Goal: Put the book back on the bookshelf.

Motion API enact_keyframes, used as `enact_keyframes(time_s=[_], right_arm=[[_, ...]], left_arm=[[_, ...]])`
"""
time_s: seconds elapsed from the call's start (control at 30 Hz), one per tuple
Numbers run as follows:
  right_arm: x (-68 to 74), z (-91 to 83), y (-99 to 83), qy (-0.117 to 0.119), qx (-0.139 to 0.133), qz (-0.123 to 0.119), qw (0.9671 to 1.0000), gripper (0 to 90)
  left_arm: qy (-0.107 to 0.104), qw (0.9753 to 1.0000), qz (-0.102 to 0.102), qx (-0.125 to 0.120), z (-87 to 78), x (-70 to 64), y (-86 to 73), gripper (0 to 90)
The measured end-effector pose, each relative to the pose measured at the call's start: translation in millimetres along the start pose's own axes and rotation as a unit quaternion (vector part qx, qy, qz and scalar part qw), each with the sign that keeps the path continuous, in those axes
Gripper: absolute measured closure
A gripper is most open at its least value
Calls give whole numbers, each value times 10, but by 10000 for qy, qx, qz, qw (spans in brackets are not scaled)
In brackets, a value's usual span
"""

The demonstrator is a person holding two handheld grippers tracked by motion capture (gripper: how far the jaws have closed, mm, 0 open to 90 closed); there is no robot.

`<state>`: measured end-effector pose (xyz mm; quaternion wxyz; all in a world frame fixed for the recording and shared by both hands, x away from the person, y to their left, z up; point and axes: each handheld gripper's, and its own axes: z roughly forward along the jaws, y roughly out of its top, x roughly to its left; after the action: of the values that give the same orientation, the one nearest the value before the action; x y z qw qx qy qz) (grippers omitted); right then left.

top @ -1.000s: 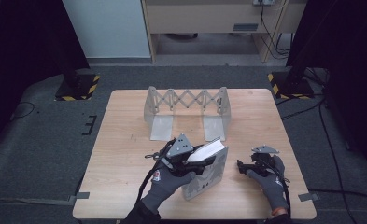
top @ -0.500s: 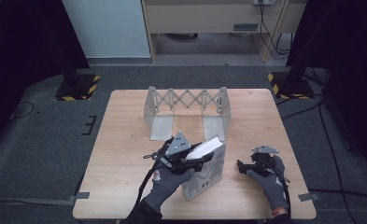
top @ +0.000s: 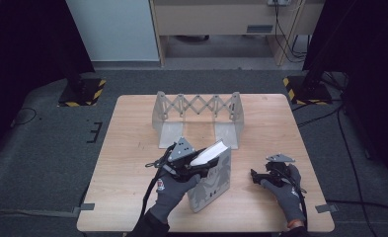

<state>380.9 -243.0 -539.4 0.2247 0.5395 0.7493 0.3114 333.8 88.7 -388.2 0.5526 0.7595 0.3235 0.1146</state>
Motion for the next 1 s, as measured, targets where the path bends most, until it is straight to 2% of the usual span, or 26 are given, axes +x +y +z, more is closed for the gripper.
enact_keyframes(time_s=[0.23,0.37,0.5,0.6,0.77,0.9,1.0], right_arm=[[0,0,0,1,0,-2,10000,28],[0,0,0,1,-1,-2,10000,28],[0,0,0,1,1,-1,10000,28],[0,0,0,0,1,-2,10000,28],[0,0,0,0,0,0,10000,28],[0,0,0,0,0,-1,10000,28],[0,0,0,4,-1,-2,10000,28]], left_arm=[[246,9996,-41,-159,-269,130,81,521],[455,9986,-111,-258,-465,232,108,521],[746,9969,-138,-218,-635,344,120,521],[967,9949,-170,-242,-757,444,126,521],[1183,9919,-334,-313,-914,628,153,521],[1424,9885,-378,-350,-959,752,190,521],[1634,9851,-423,-337,-933,861,218,522]])
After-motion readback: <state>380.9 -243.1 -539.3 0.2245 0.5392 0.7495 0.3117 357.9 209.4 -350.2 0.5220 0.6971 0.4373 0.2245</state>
